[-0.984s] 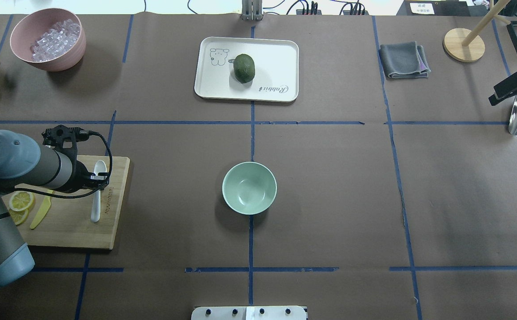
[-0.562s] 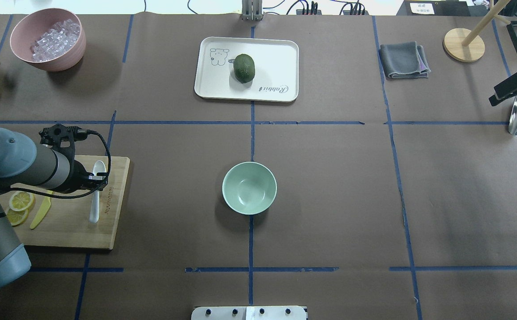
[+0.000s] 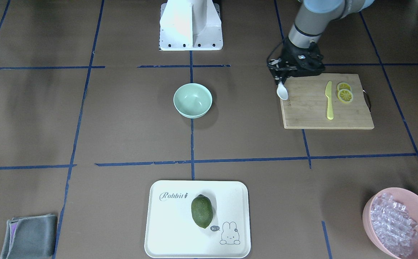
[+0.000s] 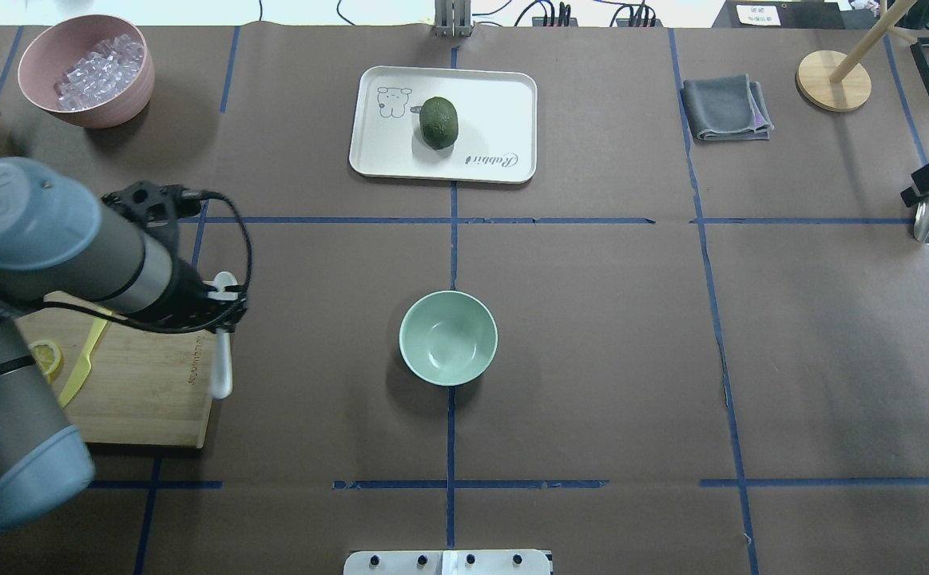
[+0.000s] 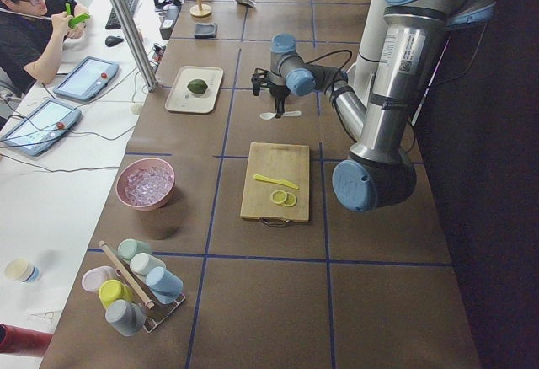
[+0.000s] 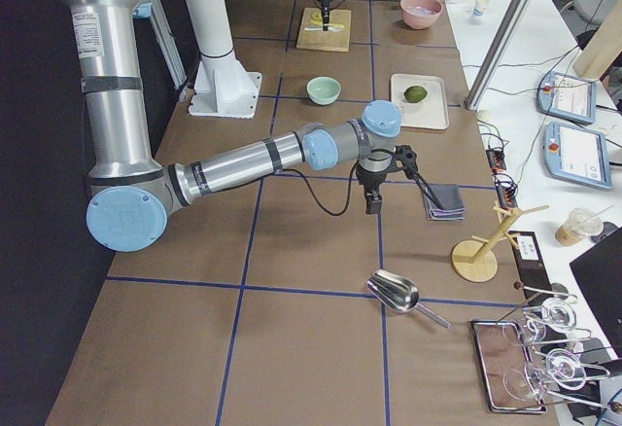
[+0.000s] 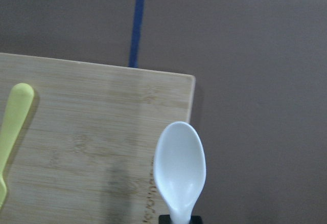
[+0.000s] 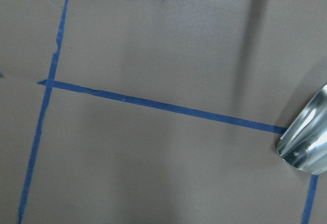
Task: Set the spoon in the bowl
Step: 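Carry the spoon with the left gripper over the bowl and lower it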
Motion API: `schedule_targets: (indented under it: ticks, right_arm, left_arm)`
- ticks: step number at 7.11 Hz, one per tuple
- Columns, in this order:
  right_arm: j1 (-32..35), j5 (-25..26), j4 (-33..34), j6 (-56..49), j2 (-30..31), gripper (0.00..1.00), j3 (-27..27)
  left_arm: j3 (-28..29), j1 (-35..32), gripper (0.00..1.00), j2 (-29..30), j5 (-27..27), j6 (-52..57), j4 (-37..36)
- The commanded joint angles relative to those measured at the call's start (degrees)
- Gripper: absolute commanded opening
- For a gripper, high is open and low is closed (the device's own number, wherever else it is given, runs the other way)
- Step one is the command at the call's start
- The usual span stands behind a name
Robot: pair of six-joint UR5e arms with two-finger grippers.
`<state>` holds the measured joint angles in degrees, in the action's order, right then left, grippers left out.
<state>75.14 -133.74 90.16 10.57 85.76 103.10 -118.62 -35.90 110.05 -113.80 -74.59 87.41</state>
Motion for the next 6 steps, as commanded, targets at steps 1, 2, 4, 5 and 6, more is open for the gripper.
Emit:
schedule_targets:
  ticks: [1,2,4,5,6]
  right_arm:
    - [4.3,-2.3,-0.1,-8.9,2.8,1.0,-2.5]
    - [5.2,-2.5,-0.1,-10.2,3.6,1.0,-3.0]
    - [5.4,-2.5,-0.1,-10.0,3.8,1.0,-3.0]
    - [5.4,-2.5,-0.1,-10.0,3.8,1.0,-3.0]
    - [5.5,-2.6,-0.1,-10.0,3.8,1.0,-3.0]
  left_arm:
    - [9.2,3.5,0.0,15.7,-1.4,-12.2,-0.3]
    - [14.6,4.3,0.0,20.0,-1.3,-12.8,2.4]
    - [19.0,6.7,0.0,20.2,-1.3,-12.9,8.5]
    - [19.4,7.5,0.02,20.4,-1.4,-12.9,8.6]
    - [19.4,8.7,0.03,20.5,-1.5,-12.9,8.6]
